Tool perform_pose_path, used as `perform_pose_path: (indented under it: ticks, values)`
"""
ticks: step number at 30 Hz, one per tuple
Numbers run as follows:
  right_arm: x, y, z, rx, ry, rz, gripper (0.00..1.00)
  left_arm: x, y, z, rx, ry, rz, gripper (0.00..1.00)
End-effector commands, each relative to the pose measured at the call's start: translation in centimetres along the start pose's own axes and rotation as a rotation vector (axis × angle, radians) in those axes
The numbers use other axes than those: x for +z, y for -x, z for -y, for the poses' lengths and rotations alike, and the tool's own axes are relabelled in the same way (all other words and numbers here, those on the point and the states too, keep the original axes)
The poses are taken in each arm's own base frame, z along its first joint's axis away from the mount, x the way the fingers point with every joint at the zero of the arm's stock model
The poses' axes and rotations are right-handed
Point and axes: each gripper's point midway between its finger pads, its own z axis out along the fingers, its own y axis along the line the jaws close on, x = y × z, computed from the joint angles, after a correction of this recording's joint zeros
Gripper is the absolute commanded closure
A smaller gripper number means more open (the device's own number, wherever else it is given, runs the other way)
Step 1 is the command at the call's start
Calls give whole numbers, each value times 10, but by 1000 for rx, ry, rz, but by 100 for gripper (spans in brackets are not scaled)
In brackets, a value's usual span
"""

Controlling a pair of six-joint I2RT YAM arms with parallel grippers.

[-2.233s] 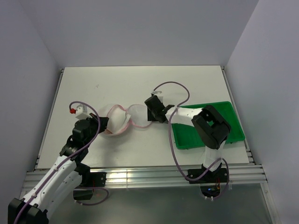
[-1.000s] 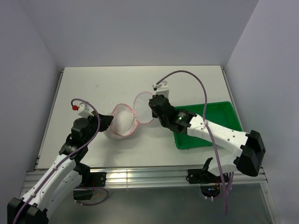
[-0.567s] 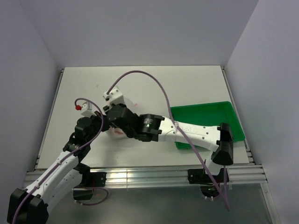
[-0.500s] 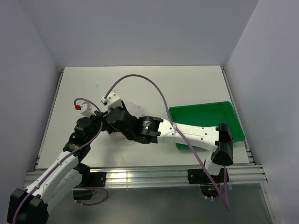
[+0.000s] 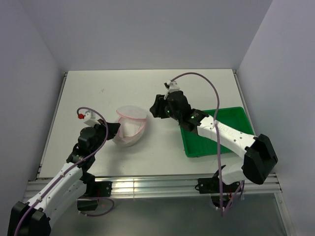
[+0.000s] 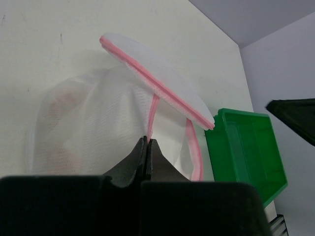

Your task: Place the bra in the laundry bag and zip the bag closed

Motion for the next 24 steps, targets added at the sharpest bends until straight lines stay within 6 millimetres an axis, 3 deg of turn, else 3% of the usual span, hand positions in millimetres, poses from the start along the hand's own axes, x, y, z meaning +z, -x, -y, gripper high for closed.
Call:
perform_pose_path:
  ticks: [1,3,8,12,16,18,19,20,21,22,24]
  values:
    - [19,14,-2,198,134,33,43,-2,9,5,16,-17,38,100]
    - [37,1,6,264,110,4,33,-2,8,4,14,-13,36,100]
    - [74,5,19,431,115,23,14,-3,4,0,13,-10,27,100]
    - [109,-7,19,513,122,-27,12,-4,2,-3,13,-2,23,100]
    - [121,-20,13,603,173,-65,13,-4,2,-5,14,8,31,100]
    - [124,-23,13,629,195,-66,22,-3,2,-5,11,7,31,100]
    - [123,-22,9,638,221,-63,37,-2,4,-4,11,3,35,100]
    - [121,-26,11,647,230,-60,43,-2,3,-4,11,5,35,100]
    - [117,-15,5,641,271,-21,51,-1,4,-5,13,10,36,100]
    - [114,-14,3,633,285,-12,65,0,6,-6,13,18,42,100]
    - [102,-8,1,599,312,26,74,3,8,-7,14,30,54,100]
